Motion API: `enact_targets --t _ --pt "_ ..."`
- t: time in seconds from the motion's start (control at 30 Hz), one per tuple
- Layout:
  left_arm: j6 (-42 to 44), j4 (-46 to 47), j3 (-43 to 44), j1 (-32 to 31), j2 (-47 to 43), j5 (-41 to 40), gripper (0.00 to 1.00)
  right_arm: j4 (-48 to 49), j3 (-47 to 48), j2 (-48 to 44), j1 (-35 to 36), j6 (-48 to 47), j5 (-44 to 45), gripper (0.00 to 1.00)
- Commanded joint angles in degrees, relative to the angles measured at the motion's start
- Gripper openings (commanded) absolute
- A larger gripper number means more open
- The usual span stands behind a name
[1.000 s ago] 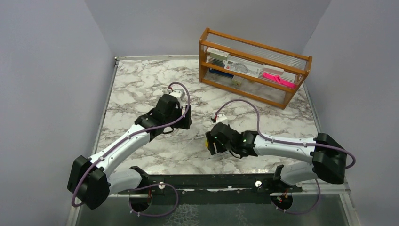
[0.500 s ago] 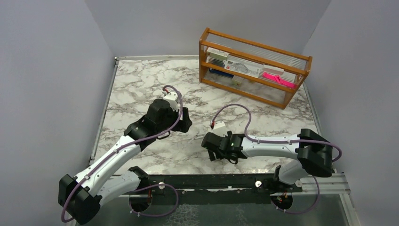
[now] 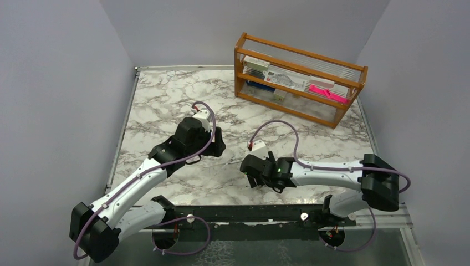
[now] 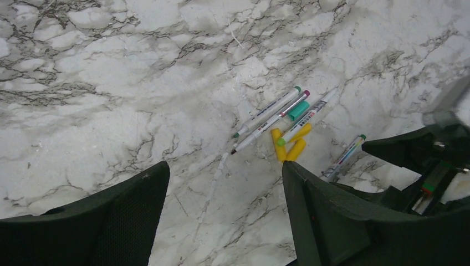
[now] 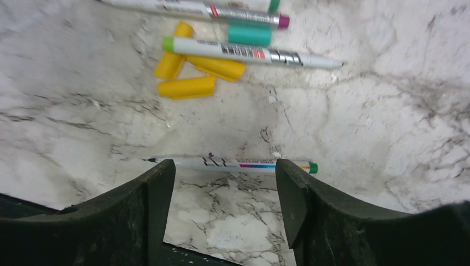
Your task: Insert the pens into the pen caps
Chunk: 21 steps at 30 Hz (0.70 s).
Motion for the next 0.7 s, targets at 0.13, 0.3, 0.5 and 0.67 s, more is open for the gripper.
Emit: enact_targets --t 0.13,0.3,0.5,0.67 --pt "-23.9 -3.3 -3.9 -0.4 -6.0 0.4 0.68 8.4 -1.2 -12.8 0.3 -23.7 2.0 0.65" --pt "-32.7 -13.9 2.5 -0.4 -9.6 -5.5 0.63 3.9 3.5 -13.7 -0.1 -32.9 -11.1 0.66" --pt "-34.7 -25.8 15.5 -0.4 -4.3 -9.9 0.63 -18.3 19.1 1.3 -1.3 -44.7 -7.7 0.66" --pt "-37.4 -26.2 17.2 -0.4 -3.6 -10.3 0.63 -16.8 18.8 0.3 -3.6 -50.8 -15.5 0.66"
